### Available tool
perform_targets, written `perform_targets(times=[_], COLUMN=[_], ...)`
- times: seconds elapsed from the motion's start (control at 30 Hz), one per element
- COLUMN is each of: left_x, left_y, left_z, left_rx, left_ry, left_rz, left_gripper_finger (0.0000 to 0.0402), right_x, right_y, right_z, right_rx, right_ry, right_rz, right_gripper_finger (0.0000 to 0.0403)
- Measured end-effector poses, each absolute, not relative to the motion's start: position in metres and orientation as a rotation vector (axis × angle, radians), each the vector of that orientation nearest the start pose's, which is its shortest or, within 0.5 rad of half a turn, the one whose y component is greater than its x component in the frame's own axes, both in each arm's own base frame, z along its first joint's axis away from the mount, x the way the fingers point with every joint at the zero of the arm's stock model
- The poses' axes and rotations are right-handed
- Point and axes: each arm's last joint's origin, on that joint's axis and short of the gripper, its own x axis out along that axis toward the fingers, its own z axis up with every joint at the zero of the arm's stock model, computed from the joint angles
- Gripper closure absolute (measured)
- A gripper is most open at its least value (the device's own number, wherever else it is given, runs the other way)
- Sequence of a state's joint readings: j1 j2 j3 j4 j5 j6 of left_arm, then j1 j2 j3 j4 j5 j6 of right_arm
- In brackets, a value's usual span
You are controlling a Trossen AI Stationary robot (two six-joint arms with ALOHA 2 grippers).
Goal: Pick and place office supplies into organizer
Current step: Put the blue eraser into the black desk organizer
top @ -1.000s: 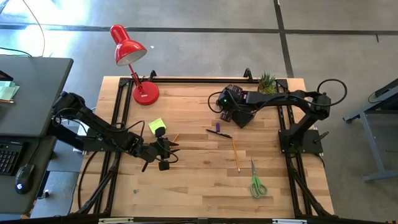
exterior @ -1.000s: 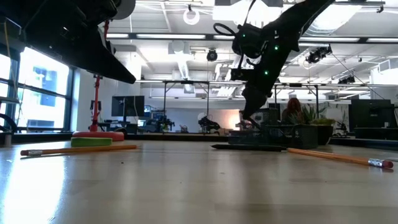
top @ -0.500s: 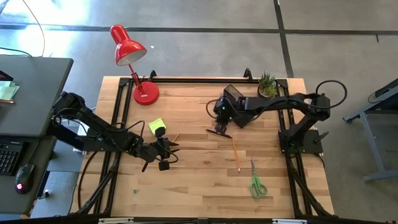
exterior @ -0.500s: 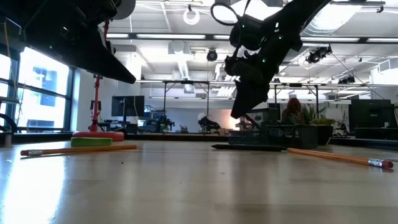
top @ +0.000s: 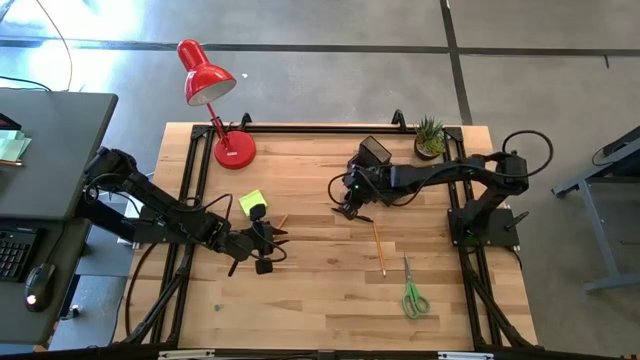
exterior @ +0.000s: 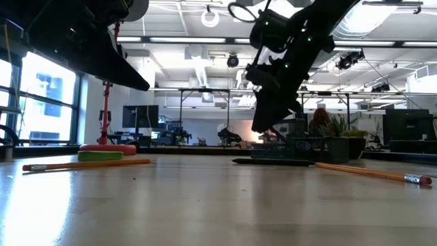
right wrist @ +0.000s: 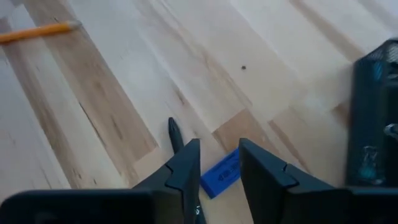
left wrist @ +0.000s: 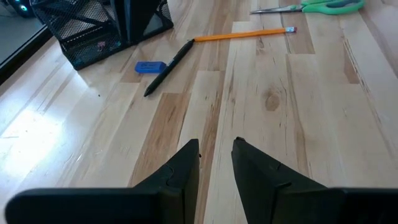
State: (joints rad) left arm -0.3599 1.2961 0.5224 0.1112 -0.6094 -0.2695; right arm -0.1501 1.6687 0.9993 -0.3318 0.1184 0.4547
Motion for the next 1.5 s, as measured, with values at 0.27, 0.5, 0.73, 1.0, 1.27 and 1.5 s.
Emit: perform_targets(times=[0.27, 0.5, 0.73, 1.0, 1.27, 1.5], left_x=[0.228, 0.228, 0.228, 0.228, 0.228, 0.228], left_y=[-0.068, -0.068, -0.068, -0.068, -0.068, -0.068], left_z=[0.173, 0.173, 0.173, 0.173, 0.173, 0.173], left_rx=[0.050, 0.051, 0.053, 0.052, 0.051, 0.052], left_ry=[0.548, 0.548, 0.550, 0.549, 0.548, 0.548], left_rz=[0.316, 0.316, 0.315, 0.315, 0.315, 0.315], left_gripper_finger=[0.0316, 0.0316, 0.0316, 0.0316, 0.0316, 0.0316], right_x=[0.332, 0.330, 0.327, 0.333, 0.334, 0.336], right_y=[-0.051, -0.053, -0.054, -0.054, -0.051, -0.050], right_z=[0.150, 0.152, 0.143, 0.132, 0.129, 0.131], right_rx=[0.450, 0.493, 0.564, 0.581, 0.560, 0.513], right_ry=[1.001, 0.982, 1.009, 1.011, 1.029, 1.026], right_rz=[-0.486, -0.547, -0.643, -0.621, -0.622, -0.580], right_gripper_finger=[0.0266, 0.0210, 0.0166, 0.0204, 0.0267, 0.0301])
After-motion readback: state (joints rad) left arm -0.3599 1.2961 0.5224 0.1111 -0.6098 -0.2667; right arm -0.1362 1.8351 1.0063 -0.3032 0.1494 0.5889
